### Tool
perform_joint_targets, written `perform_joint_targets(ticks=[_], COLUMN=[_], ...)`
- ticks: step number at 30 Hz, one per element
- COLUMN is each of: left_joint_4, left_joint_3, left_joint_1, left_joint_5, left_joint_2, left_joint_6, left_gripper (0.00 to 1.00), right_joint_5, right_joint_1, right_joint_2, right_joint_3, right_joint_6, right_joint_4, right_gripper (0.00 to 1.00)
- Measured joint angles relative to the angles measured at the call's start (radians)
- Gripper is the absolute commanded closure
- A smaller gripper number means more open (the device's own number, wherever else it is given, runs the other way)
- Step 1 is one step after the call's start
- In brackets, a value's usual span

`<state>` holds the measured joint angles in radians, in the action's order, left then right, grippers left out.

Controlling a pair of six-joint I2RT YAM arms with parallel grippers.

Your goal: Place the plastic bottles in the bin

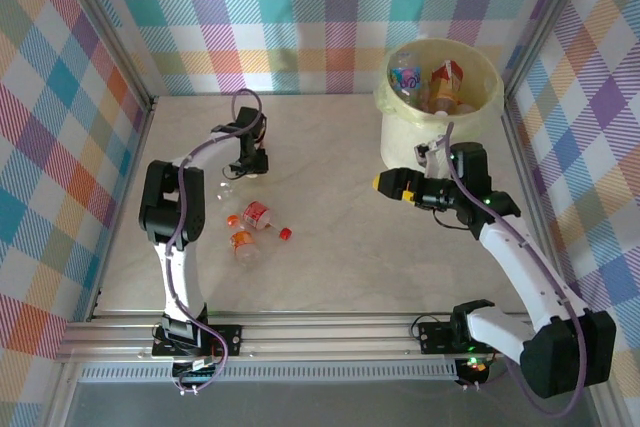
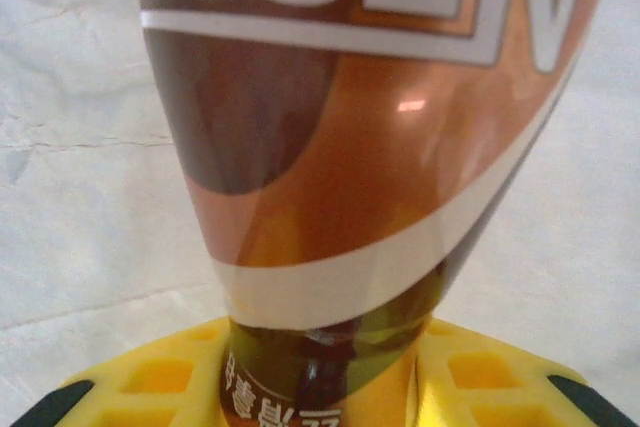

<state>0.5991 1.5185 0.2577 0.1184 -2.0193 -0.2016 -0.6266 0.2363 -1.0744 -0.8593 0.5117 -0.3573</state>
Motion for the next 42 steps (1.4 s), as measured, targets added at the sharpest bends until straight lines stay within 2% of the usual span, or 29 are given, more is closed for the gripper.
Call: perform_joint_targets(ticks=[5, 10, 15, 22, 33, 42], left_joint_4=[-0.029, -0.109, -0.201, -0.345, -0.501, -0.543], left_joint_3=[-0.037, -0.130, -0.253, -0.365, -0.431, -0.431], left_joint_1=[0.087, 0.176, 0.253, 0.343, 0.487, 0.538], left_joint_5=[-0.078, -0.222, -0.373, -0.541, -0.599, -0.597], left_joint_2=[0.134, 0.275, 0.377, 0.472, 0.536, 0.536], left_joint_6=[-0.039, -0.093, -0.161, -0.277, -0.388, -0.413], left_gripper=[0.68, 0.68, 0.68, 0.68, 0.68, 0.67], right_joint_5=[-0.001, -0.021, -0.031, -0.039, -0.003, 0.018], right_joint_1=[0.001, 0.012, 0.033, 0.091, 0.137, 0.137], right_joint_2=[-0.056, -0.094, -0.134, -0.204, -0.269, -0.272], right_joint_3=[0.024, 0.024, 0.006, -0.071, -0.159, -0.192], right_joint_6=[0.059, 0.117, 0.162, 0.189, 0.195, 0.175], right_joint_4=[0.058, 0.126, 0.180, 0.235, 0.251, 0.200], right_gripper=[0.01, 0.03, 0.12, 0.17, 0.23, 0.40])
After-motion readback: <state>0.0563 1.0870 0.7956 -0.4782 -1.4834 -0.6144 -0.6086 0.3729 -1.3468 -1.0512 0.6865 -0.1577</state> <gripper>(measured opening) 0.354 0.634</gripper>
